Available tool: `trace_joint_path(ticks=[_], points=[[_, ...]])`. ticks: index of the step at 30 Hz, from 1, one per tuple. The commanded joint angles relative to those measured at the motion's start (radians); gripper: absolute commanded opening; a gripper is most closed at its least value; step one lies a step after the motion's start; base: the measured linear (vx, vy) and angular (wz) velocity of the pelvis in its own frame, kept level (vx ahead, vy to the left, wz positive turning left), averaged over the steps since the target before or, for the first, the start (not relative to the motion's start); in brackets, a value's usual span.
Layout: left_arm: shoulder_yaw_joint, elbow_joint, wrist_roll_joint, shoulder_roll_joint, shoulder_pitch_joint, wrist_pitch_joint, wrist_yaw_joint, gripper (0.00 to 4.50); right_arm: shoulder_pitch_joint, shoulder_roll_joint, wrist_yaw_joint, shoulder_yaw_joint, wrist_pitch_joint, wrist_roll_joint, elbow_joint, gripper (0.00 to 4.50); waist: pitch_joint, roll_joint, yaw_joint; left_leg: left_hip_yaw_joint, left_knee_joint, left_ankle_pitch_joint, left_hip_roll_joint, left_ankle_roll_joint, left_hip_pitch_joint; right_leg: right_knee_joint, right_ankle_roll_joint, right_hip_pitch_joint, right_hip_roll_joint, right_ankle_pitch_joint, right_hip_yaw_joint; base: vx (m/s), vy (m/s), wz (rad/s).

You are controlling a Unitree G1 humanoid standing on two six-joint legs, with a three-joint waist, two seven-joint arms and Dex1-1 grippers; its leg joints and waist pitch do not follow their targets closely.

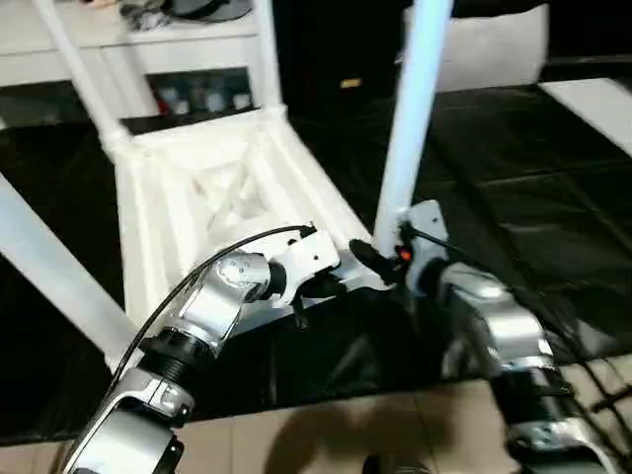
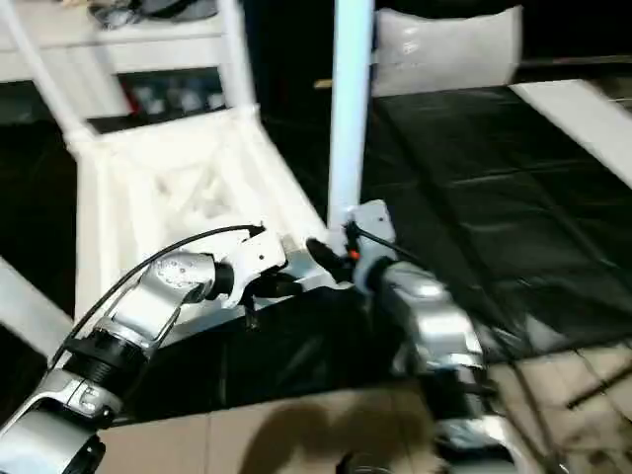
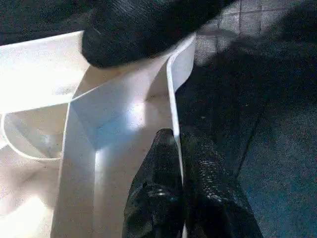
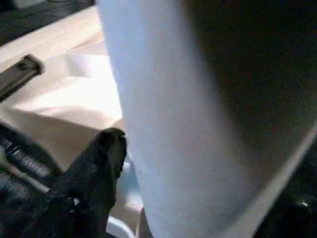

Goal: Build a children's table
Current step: Rotate leg to tighten

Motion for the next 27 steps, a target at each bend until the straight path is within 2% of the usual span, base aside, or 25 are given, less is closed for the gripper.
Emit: trace_joint_path(ticks=[1, 2, 3, 5, 6, 9, 10, 12, 13, 16, 17, 18, 20, 24, 25, 27], points=[[-0.04, 0.034, 0.011, 0.024, -0.014, -0.069, -0.059, 0.0, 0.019, -0.048, 0.124, 0.032, -0.033, 0.032, -0.035, 3.72, -0.09, -0.016, 0.02, 0.013, -0.041, 0.125, 0.008, 0.231, -0.018, -0.026, -0.246, 0.088, -0.046, 0.093, 0.065, 0.0, 0.0, 0.0], [-0.044, 0.051, 0.011, 0.04, -0.019, -0.097, -0.086, 0.0, 0.027, -0.092, 0.187, 0.035, -0.046, 0.041, -0.043, 3.82, -0.087, -0.013, 0.034, 0.017, -0.044, 0.083, 0.012, 0.238, -0.013, -0.033, -0.237, 0.088, -0.046, 0.021, 0.064, 0.0, 0.0, 0.0], [-0.045, 0.054, 0.011, 0.042, -0.02, -0.1, -0.089, 0.0, 0.028, -0.098, 0.196, 0.035, -0.047, 0.042, -0.043, 3.92, -0.085, -0.013, 0.041, 0.019, -0.046, 0.061, 0.015, 0.233, -0.012, -0.036, -0.23, 0.087, -0.048, -0.019, 0.065, 0.0, 0.0, 0.0], [-0.054, 0.071, 0.012, 0.06, -0.025, -0.137, -0.113, 0.0, 0.033, -0.138, 0.253, 0.034, -0.059, 0.056, -0.046, 3.99, -0.079, -0.015, 0.054, 0.021, -0.052, 0.01, 0.021, 0.196, -0.01, -0.047, -0.206, 0.085, -0.047, -0.133, 0.063, 0.0, 0.0, 0.0], [-0.064, 0.084, 0.008, 0.077, -0.029, -0.175, -0.146, 0.0, 0.033, -0.173, 0.308, 0.032, -0.066, 0.071, -0.047, 3.99, -0.076, -0.015, 0.064, 0.022, -0.058, -0.047, 0.024, 0.155, -0.005, -0.056, -0.18, 0.083, -0.045, -0.224, 0.064, 0.0, 0.0, 0.0], [-0.074, 0.096, 0.003, 0.096, -0.034, -0.215, -0.188, 0.0, 0.033, -0.218, 0.39, 0.034, -0.083, 0.089, -0.049, 3.99, -0.072, -0.018, 0.072, 0.025, -0.064, -0.1, 0.028, 0.126, -0.001, -0.062, -0.157, 0.079, -0.042, -0.284, 0.068, 0.0, 0.0, 0.0], [-0.083, 0.12, 0.003, 0.108, -0.042, -0.254, -0.219, 0.0, 0.036, -0.251, 0.471, 0.042, -0.095, 0.113, -0.055, 3.99, -0.071, -0.018, 0.077, 0.028, -0.066, -0.121, 0.027, 0.116, 0.001, -0.065, -0.15, 0.078, -0.041, -0.307, 0.068, 0.0, 0.0, 0.0], [-0.091, 0.142, 0.001, 0.116, -0.05, -0.289, -0.245, 0.0, 0.034, -0.275, 0.531, 0.052, -0.103, 0.132, -0.057, 3.99, -0.072, -0.022, 0.083, 0.031, -0.068, -0.14, 0.026, 0.113, 0.004, -0.065, -0.149, 0.076, -0.039, -0.314, 0.072, 0.0, 0.0, 0.0], [-0.095, 0.149, -0.005, 0.118, -0.051, -0.304, -0.267, 0.0, 0.031, -0.288, 0.562, 0.059, -0.104, 0.139, -0.057, 3.71, -0.073, -0.022, 0.085, 0.032, -0.069, -0.138, 0.028, 0.112, 0.005, -0.062, -0.151, 0.077, -0.04, -0.308, 0.074, 0.0, 0.0, 0.0], [-0.107, 0.155, -0.023, 0.126, -0.051, -0.343, -0.331, 0.0, 0.019, -0.314, 0.638, 0.08, -0.102, 0.148, -0.047, 3.63, -0.078, -0.023, 0.09, 0.035, -0.068, -0.111, 0.03, 0.12, 0.008, -0.056, -0.178, 0.074, -0.04, -0.258, 0.08, 0.0, 0.0, 0.0], [-0.112, 0.158, -0.027, 0.128, -0.051, -0.356, -0.346, 0.0, 0.015, -0.32, 0.656, 0.087, -0.102, 0.151, -0.042, 3.57, -0.078, -0.027, 0.091, 0.037, -0.066, -0.105, 0.03, 0.123, 0.008, -0.055, -0.18, 0.074, -0.04, -0.251, 0.08, 0.0, 0.0, 0.0], [-0.114, 0.158, -0.028, 0.129, -0.051, -0.359, -0.352, 0.0, 0.013, -0.322, 0.661, 0.089, -0.102, 0.152, -0.039, 3.43, -0.08, -0.023, 0.097, 0.038, -0.065, -0.09, 0.03, 0.128, 0.008, -0.051, -0.189, 0.073, -0.041, -0.234, 0.082, 0.0, 0.0, 0.0], [-0.136, 0.161, -0.034, 0.14, -0.046, -0.399, -0.41, 0.0, -0.002, -0.33, 0.708, 0.107, -0.098, 0.152, -0.014, 3.18, -0.083, -0.026, 0.107, 0.038, -0.063, -0.067, 0.031, 0.135, 0.008, -0.046, -0.198, 0.073, -0.041, -0.212, 0.081, 0.0, 0.0, 0.0], [-0.146, 0.158, -0.037, 0.145, -0.042, -0.411, -0.438, 0.0, -0.012, -0.323, 0.715, 0.116, -0.113, 0.146, 0.005, 2.87, -0.082, -0.025, 0.12, 0.04, -0.064, -0.064, 0.034, 0.125, 0.012, -0.047, -0.2, 0.07, -0.043, -0.221, 0.083, 0.0, 0.0, 0.0], [-0.152, 0.158, -0.035, 0.147, -0.04, -0.421, -0.448, 0.0, -0.015, -0.316, 0.719, 0.124, -0.121, 0.142, 0.016, 2.8, -0.083, -0.032, 0.121, 0.041, -0.064, -0.063, 0.034, 0.123, 0.011, -0.047, -0.198, 0.07, -0.042, -0.223, 0.083, 0.0, 0.0, 0.0], [-0.153, 0.16, -0.034, 0.148, -0.039, -0.427, -0.452, 0.0, -0.016, -0.312, 0.724, 0.13, -0.123, 0.142, 0.022, 2.68, -0.083, -0.029, 0.13, 0.041, -0.065, -0.068, 0.035, 0.116, 0.013, -0.046, -0.193, 0.069, -0.043, -0.23, 0.084, 0.0, 0.0, 0.0]])
